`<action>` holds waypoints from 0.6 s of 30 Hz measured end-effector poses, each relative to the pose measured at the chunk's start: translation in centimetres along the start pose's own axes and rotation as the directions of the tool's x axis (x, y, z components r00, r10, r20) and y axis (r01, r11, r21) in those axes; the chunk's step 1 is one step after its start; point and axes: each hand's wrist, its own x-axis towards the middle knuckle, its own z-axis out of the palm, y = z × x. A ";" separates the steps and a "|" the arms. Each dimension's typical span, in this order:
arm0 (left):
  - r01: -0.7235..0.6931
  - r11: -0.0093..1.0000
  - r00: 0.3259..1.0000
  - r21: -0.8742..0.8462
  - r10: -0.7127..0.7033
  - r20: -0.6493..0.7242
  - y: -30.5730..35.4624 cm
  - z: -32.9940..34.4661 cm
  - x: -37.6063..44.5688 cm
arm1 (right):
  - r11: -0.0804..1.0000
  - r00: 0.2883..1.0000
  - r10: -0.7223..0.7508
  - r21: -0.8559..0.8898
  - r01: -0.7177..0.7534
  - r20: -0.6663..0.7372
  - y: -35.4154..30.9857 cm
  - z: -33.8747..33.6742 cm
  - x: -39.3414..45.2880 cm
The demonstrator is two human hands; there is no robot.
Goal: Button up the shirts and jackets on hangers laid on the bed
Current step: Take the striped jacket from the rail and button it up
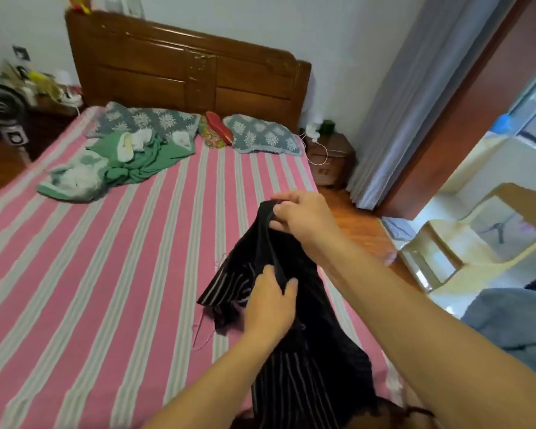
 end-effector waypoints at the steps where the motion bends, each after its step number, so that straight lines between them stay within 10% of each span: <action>1: -0.032 0.999 0.998 -0.004 0.032 -0.060 -0.7 -1.7 1.2 | 0.999 0.999 -0.049 0.002 0.049 0.019 -1.6 0.2 0.2; 6: -0.224 0.966 0.959 -0.127 0.196 -0.204 -0.9 -11.5 3.1 | 0.940 0.934 -0.316 -0.191 0.284 -0.167 -7.1 -2.1 3.6; 9: -0.357 0.903 0.908 -0.240 0.275 -0.317 4.0 -19.4 2.6 | 0.600 0.792 -0.589 -0.744 0.296 -0.160 -6.7 -2.8 5.9; 12: -0.443 0.881 0.866 -0.169 0.371 -0.336 8.8 -26.3 0.8 | 0.343 0.734 -0.678 -0.866 0.364 0.040 -4.2 -1.2 7.8; 18: -0.300 0.936 0.800 0.184 0.352 -0.486 8.8 -32.3 -2.8 | 0.652 0.916 -0.210 -0.649 0.392 0.342 3.6 6.3 7.4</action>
